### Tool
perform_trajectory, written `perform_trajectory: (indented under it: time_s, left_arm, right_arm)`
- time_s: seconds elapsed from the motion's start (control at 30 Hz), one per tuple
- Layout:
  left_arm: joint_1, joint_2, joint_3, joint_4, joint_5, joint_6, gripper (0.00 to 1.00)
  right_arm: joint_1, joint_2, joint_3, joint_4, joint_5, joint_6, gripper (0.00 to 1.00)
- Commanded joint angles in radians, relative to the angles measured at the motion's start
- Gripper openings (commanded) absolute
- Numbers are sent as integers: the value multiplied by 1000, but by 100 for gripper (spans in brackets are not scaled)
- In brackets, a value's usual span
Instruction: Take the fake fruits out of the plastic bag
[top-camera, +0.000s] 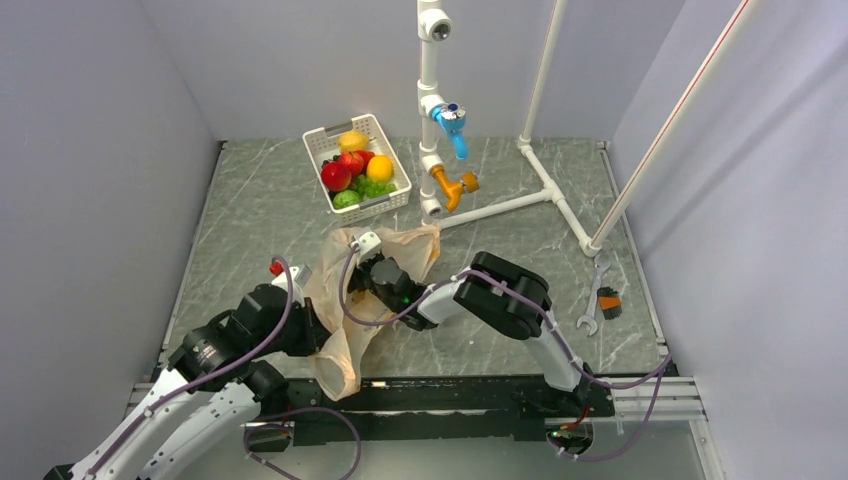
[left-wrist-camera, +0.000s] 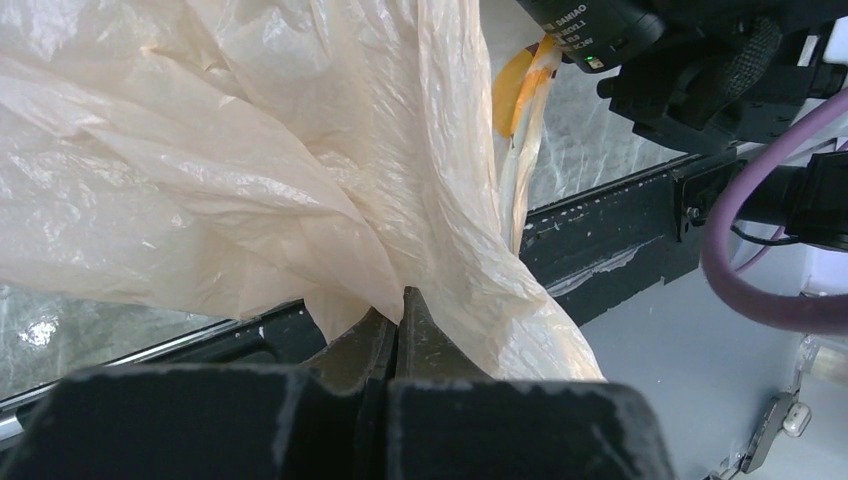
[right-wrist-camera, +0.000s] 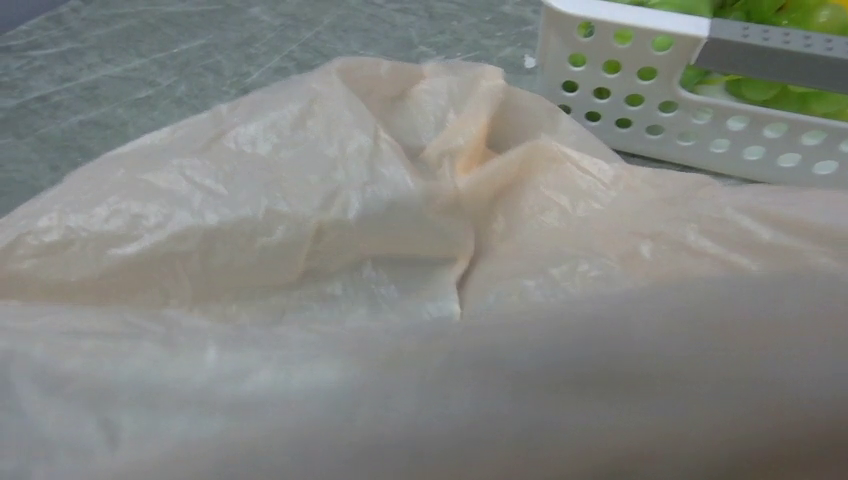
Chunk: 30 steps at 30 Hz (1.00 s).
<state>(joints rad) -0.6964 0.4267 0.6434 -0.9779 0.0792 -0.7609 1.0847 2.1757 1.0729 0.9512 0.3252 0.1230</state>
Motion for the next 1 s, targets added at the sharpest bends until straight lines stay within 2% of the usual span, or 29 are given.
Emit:
perform_trajectory:
  time_s: [0.0,0.13,0.43,0.63,0.7,0.83,0.97]
  left_arm:
    - [-3,-17,21,-35,-31,-22,0]
    - [-3,-40,25,-67,-67,-31,0]
    - [-2,-99,53,-171,-159,-52,0]
    - [-2,-133,50,-174,-168,-55,0]
    - [-3,-127,48,-172,-166,-56,0]
    - [-2,-109,46,-161,-153,-51,0]
    - [-3,-92,49,-118,-120,-44,0]
  right_arm:
    - [-5,-20,23,44,-77,14,54]
    - [-6,-59,-4,43,-116,31,39]
    - [-5,-189,-124,57,-156,68,27]
    - [-3,-212,-148,54,-171,86,23]
    - [-2,-203,-139,54,-197,86,29]
    - [10,-165,-99,55,-189,84,57]
    - [22,-120,-44,64,-191,89,66]
